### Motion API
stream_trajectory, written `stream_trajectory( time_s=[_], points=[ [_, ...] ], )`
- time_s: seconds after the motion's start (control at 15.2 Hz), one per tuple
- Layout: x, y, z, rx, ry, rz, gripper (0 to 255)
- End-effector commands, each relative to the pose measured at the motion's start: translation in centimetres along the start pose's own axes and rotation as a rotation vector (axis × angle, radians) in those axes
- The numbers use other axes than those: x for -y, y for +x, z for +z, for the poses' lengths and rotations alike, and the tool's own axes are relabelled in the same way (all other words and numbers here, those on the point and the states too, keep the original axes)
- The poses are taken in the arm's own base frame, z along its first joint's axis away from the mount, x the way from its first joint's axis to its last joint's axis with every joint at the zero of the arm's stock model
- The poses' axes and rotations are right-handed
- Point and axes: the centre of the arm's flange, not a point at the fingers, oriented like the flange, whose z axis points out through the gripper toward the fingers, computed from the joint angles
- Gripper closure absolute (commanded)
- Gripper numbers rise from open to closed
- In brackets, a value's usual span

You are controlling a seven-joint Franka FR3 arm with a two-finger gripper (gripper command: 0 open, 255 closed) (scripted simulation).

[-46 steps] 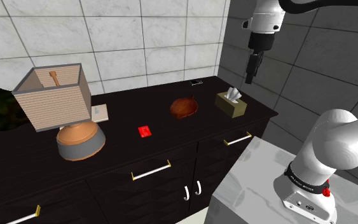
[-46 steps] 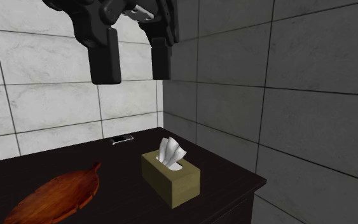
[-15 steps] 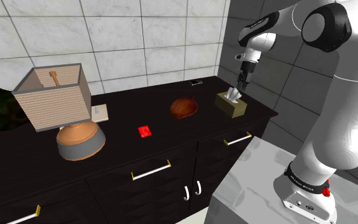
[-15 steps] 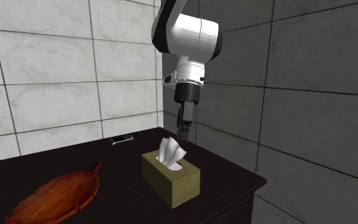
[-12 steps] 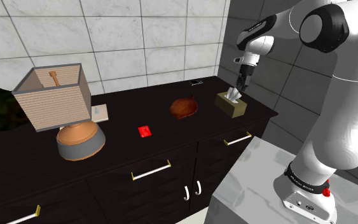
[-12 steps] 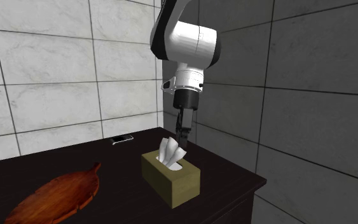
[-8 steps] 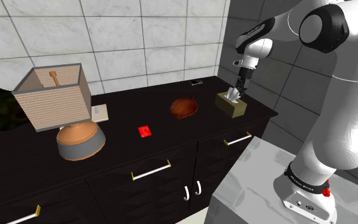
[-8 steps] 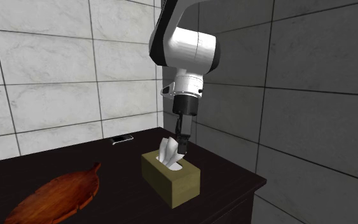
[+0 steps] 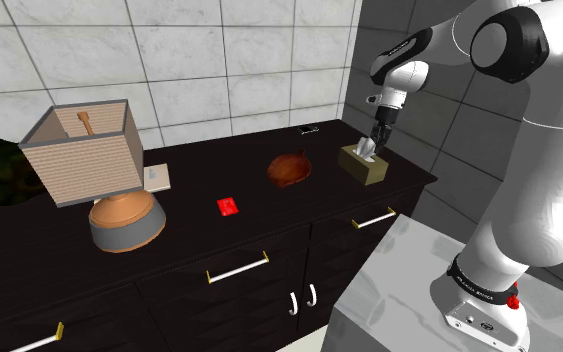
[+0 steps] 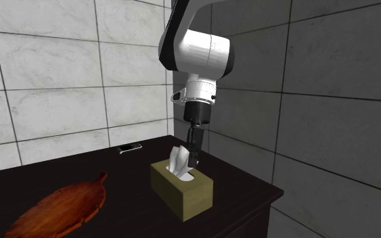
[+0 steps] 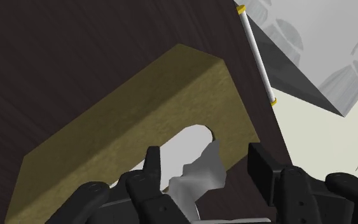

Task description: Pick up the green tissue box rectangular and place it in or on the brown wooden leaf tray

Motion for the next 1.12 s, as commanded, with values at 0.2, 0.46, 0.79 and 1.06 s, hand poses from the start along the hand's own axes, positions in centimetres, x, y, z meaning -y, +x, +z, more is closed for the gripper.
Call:
stream_trajectory(
  time_s=[0.2, 0.46, 0.79, 1.06],
  points=[
    [0.1, 0.0, 0.0, 0.0, 0.0, 0.0, 255],
    [0.1, 0.0, 0.0, 0.0, 0.0, 0.0, 255],
    [0.8, 0.3, -1.9, 0.0, 0.0, 0.0, 255],
    [1.5, 0.7, -3.9, 0.0, 0.0, 0.0, 255]
  ],
)
